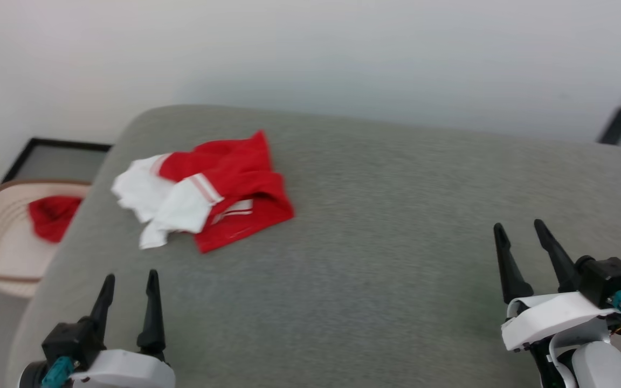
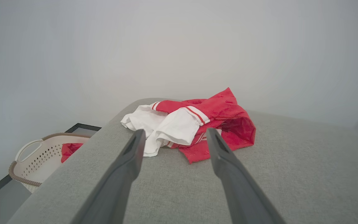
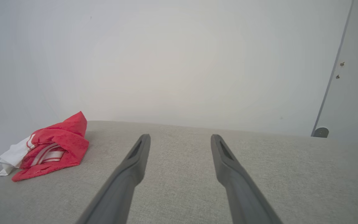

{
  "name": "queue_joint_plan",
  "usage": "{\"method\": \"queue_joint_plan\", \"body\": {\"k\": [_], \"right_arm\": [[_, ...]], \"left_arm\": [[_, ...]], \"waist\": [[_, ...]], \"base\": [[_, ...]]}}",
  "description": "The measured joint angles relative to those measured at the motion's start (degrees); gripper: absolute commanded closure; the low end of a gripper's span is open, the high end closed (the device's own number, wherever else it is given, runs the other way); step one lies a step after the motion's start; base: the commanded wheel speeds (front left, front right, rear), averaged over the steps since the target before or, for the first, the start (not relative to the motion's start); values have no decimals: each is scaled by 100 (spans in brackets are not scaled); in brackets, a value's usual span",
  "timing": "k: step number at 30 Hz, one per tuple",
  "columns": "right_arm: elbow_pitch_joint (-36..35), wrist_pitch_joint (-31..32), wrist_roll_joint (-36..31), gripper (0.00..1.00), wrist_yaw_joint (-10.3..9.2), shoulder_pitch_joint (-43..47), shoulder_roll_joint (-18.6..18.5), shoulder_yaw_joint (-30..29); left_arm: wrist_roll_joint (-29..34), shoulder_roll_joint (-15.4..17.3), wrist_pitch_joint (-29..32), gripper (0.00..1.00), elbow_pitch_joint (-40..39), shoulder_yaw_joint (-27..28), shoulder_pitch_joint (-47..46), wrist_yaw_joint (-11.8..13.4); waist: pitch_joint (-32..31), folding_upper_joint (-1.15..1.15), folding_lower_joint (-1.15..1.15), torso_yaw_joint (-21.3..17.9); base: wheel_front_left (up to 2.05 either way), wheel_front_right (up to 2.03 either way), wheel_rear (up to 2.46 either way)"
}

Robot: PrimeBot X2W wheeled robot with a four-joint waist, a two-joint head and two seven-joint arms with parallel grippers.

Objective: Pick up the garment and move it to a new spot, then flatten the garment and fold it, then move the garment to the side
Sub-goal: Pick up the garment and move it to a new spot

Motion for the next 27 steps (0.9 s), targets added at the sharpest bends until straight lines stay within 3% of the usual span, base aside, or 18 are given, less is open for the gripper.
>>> {"method": "queue_joint_plan", "body": {"k": [16, 27], "right_arm": [[174, 30, 63, 0, 1, -223, 66, 572], [477, -32, 207, 0, 0, -493, 21, 876]], "left_arm": [[-183, -140, 0, 0, -130, 259, 300, 62], [-215, -261, 0, 0, -449, 433, 529, 92]], "waist": [[-36, 0, 0, 1582], [80, 0, 0, 1876]], "base": [[0, 0, 0], [0, 0, 0]]}}
